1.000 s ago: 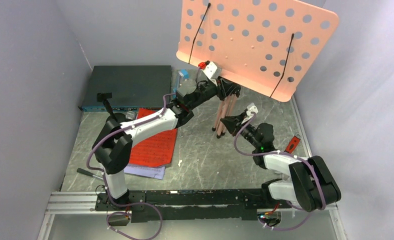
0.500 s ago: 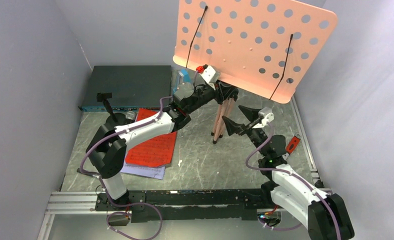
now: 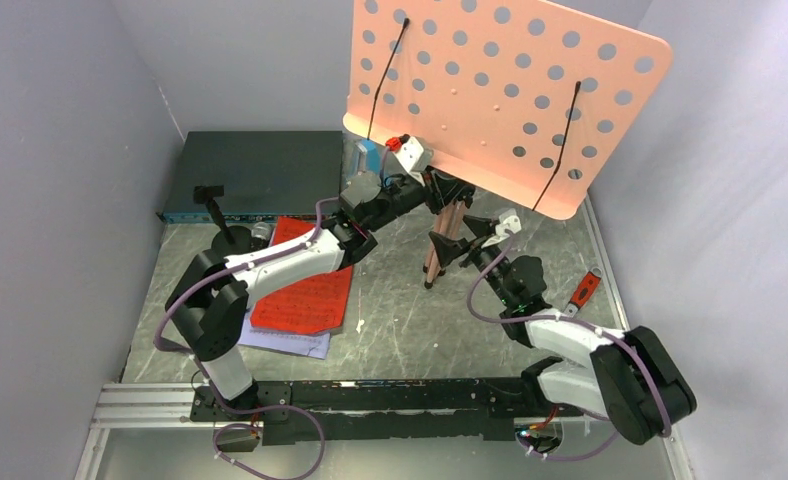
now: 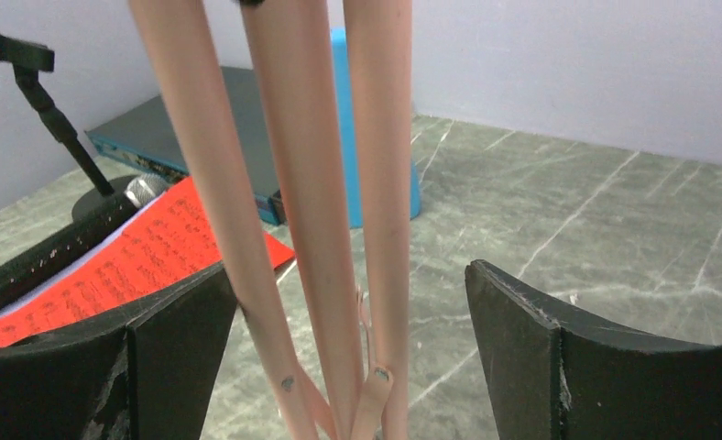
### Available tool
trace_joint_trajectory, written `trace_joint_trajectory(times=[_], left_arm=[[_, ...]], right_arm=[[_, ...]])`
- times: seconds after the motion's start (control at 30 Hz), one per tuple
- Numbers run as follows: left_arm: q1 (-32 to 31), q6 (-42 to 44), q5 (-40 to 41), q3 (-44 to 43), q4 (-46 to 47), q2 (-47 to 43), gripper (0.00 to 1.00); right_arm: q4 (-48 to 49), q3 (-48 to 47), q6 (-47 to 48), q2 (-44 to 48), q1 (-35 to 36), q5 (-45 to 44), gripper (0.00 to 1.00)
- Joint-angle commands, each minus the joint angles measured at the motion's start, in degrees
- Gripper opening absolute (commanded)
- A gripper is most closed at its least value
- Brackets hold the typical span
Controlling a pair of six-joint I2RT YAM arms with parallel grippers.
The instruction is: Pack up the instrument practice props
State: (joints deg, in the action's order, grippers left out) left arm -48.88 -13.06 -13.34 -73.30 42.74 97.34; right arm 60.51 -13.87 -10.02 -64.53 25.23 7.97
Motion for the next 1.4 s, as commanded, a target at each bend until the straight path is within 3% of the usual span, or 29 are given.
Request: trace_joint_trajectory(times=[0.0,0.43,0.8,1.2,1.37], left_arm=[[-0.51,-6.28,-2.89,0.3,3.53,-4.85,0.03],[-0.48,-12.54,-4.84,0.7,6.07,-5.67,0.03],[-0.48,-6.5,-3.15,-0.11,-0.63,-8.76,0.03],[-0.58,-4.82,-3.71,0.66,-5.75,-13.03,0.07],[-0.79,-5.29,-4.41,-0.48,-10.38,-13.93,0.06]], right_arm=[[10.29,-3.52,0.03,-3.91,0.75,-1.71,0.94],[13.52,-7.7,2.63,-11.43,5.25,-4.89,0.72],[8.51,-7.41,2.28,-5.65,6.74,-3.41,0.4],[3.89,-7.04,-0.16,-0.97,10.08,-4.02,0.17],[1.53,-6.12,-5.78,1.66,12.7,-7.62,0.12]])
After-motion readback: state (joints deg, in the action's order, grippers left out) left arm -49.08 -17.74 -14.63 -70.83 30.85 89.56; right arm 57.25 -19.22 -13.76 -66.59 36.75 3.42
